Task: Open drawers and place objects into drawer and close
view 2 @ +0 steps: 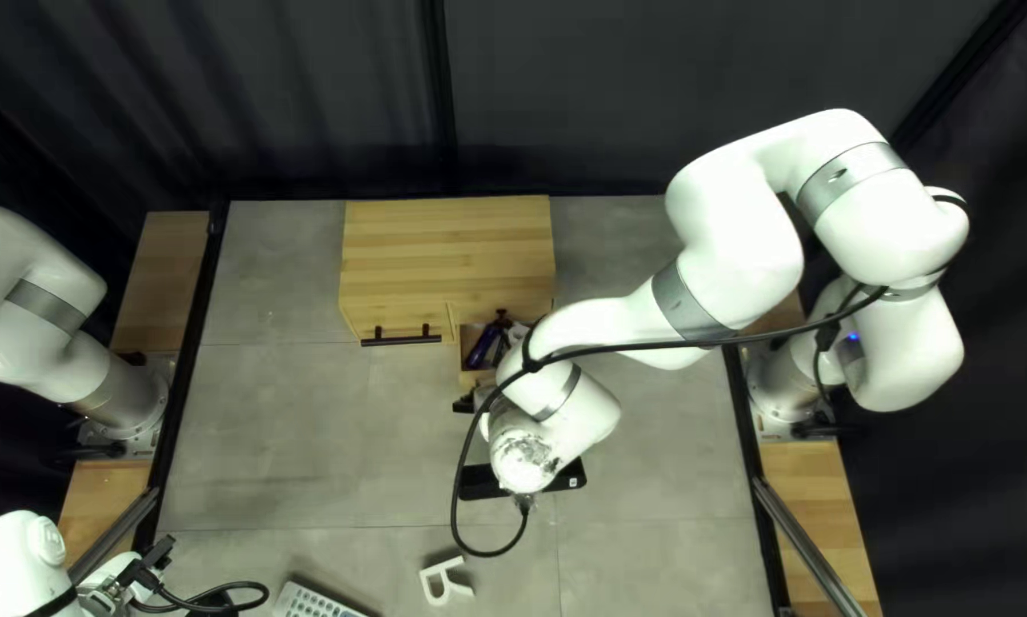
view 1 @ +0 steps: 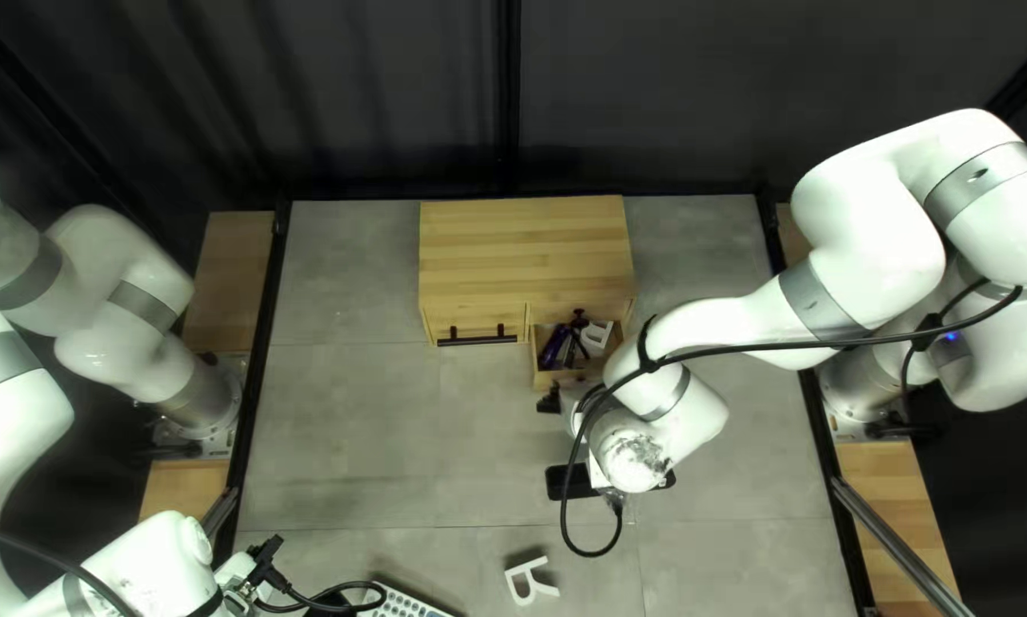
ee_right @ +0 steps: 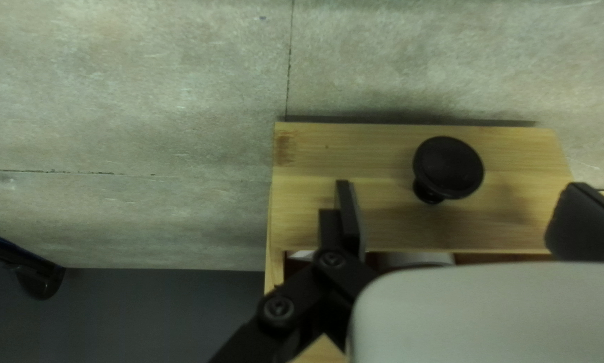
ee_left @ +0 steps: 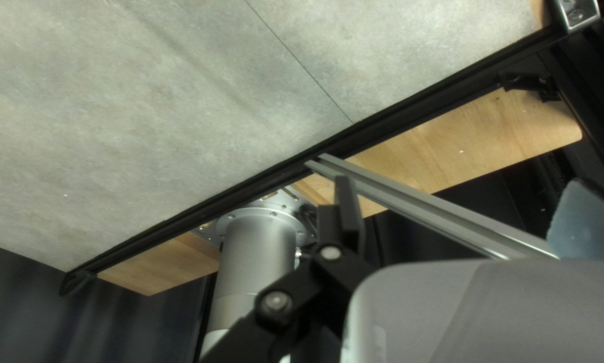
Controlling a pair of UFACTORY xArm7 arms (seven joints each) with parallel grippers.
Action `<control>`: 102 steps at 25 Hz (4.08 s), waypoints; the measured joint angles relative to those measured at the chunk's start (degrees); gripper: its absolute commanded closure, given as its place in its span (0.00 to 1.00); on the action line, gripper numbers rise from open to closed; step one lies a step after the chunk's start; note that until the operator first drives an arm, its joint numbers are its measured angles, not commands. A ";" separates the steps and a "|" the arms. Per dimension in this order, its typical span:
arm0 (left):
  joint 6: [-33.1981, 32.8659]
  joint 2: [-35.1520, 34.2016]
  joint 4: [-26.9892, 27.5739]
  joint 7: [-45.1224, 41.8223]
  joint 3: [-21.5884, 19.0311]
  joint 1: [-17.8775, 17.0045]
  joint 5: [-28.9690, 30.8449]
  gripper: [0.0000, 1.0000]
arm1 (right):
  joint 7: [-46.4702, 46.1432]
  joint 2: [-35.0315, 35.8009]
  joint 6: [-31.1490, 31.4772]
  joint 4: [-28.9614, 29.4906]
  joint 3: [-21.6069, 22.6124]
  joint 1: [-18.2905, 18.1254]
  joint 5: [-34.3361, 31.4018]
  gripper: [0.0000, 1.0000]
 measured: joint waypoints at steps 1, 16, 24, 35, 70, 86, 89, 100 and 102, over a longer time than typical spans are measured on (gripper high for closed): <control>0.00 0.00 0.00 0.00 0.00 0.00 0.00 0.00 | -0.26 -0.24 -0.15 -0.31 0.20 0.06 0.20 0.00; 0.00 0.00 0.00 0.00 0.00 0.00 0.00 0.00 | -3.99 -4.39 -7.40 -6.84 0.27 -1.32 -2.89 0.00; 0.00 0.00 0.00 0.00 0.00 0.00 0.00 0.00 | -3.81 -5.25 -9.35 -8.12 -0.26 -1.96 -4.06 0.00; 0.00 0.00 0.00 0.00 0.00 0.00 0.00 0.00 | -3.59 -4.01 -9.98 -7.11 -0.76 -2.41 -4.27 0.00; 0.00 0.00 0.00 0.00 0.00 0.00 0.00 0.00 | -4.10 -5.17 -9.50 -8.05 -1.52 -3.23 -4.31 0.00; 0.00 0.00 0.00 0.00 0.00 0.00 0.00 0.00 | -7.62 -1.44 5.01 6.18 0.30 -1.68 7.30 0.00; 0.00 0.00 0.00 0.00 0.00 0.00 0.00 0.00 | -8.55 0.32 7.81 9.59 0.24 -1.69 8.99 0.00; 0.00 0.00 0.00 0.00 0.00 0.00 0.00 0.00 | -9.59 5.38 10.42 15.81 -0.41 -2.09 10.58 0.00; 0.00 0.00 0.00 0.00 0.00 0.00 0.00 0.00 | -10.29 5.58 10.40 16.08 -0.46 -2.22 10.41 0.00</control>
